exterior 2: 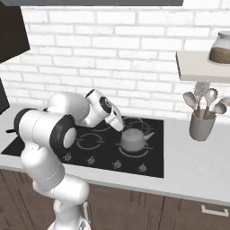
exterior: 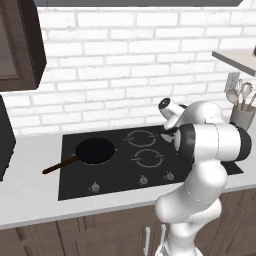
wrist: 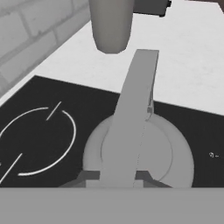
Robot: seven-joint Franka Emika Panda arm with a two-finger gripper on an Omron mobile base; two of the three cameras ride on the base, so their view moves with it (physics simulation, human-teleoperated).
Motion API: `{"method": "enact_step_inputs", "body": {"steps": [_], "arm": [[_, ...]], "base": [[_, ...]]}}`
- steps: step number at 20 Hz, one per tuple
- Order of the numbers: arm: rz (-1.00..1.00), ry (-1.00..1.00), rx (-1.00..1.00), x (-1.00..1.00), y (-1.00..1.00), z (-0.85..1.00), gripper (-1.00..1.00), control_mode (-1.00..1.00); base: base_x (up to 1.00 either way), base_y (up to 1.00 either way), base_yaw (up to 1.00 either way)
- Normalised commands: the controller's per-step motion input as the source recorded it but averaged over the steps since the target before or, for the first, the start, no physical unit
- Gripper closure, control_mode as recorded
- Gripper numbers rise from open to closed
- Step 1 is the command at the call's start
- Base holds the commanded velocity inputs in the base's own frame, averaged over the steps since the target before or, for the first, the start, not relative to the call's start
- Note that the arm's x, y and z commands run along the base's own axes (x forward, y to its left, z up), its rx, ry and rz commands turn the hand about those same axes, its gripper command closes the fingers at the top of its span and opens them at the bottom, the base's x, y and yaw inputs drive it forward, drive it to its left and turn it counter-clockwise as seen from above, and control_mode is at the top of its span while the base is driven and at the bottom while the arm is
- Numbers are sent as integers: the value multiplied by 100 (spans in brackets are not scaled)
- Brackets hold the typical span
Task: Pick the kettle from the counter and place it on a stove burner. Then turn the burner on.
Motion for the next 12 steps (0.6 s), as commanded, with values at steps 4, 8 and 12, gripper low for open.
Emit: {"method": "enact_step_inputs", "body": {"steps": [4,8,12], "arm": [[0,0,0,19,0,-22,100,-100],[0,0,0,12,-1,-19,100,-100],[0,0,0,0,-7,-18,100,-100]], "base": [[0,0,0],[0,0,0],[0,0,0]]}}
